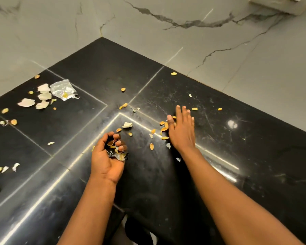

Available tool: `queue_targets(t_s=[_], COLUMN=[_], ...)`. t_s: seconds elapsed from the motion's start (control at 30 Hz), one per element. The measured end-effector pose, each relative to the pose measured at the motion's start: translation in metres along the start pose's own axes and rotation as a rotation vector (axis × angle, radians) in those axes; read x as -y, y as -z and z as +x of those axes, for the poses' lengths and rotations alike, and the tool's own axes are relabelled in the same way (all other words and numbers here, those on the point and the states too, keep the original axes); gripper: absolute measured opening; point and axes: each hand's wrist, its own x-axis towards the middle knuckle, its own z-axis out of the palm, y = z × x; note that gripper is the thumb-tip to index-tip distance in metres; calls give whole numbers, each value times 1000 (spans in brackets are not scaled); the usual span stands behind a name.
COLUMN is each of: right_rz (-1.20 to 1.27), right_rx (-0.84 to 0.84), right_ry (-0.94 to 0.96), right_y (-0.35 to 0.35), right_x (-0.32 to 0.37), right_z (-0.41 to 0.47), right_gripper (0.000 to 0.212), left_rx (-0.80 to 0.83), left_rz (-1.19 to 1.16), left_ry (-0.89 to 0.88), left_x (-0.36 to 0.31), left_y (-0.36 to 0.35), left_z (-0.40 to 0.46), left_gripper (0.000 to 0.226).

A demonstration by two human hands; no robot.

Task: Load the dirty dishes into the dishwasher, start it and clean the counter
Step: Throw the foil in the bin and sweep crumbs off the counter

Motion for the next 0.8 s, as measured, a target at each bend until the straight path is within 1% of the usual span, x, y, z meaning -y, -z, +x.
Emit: queue_targets(t_s=[0.07,0.17,0.2,0.3,0.37,0.5,0.57,0.63,0.7,0.77,0.8], right_rz=[35,-54,-76,-114,-159,-199,-197,-243,-309,-365,-382], right_rx=[31,42,43,-39,-112,-149,-172,-163,-104,-13,6], right_ry=[114,221,256,352,359,397,382,325,271,245,242], right_y=[-15,-32,-34,-29,-23,-22,-26,-28,-29,-27,-26], right_x=[28,54,57,48,43,44,46,48,53,60,62], right_z=[-11,-33,-38,-39,-35,-29,-29,-30,-31,-30,-29], right_gripper=[61,68,66,45,31,13,7,10,14,15,16], left_rx=[-5,-22,-23,-16,-18,-47,-53,-65,-72,-80,-85], left_rz=[-11,-41,-50,-60,-59,-65,-76,-86,-94,-111,-120], left_ry=[-40,-76,-87,-103,-99,-100,-100,-97,-100,-100,-101], left_x=[-11,-22,-24,-29,-30,-31,-32,-32,-30,-28,-26], left_y=[7,15,15,13,11,13,14,18,22,25,26], left_z=[-4,-7,-7,-7,-6,-3,1,3,6,9,9], left_gripper=[15,15,13,8,8,21,24,25,25,24,24])
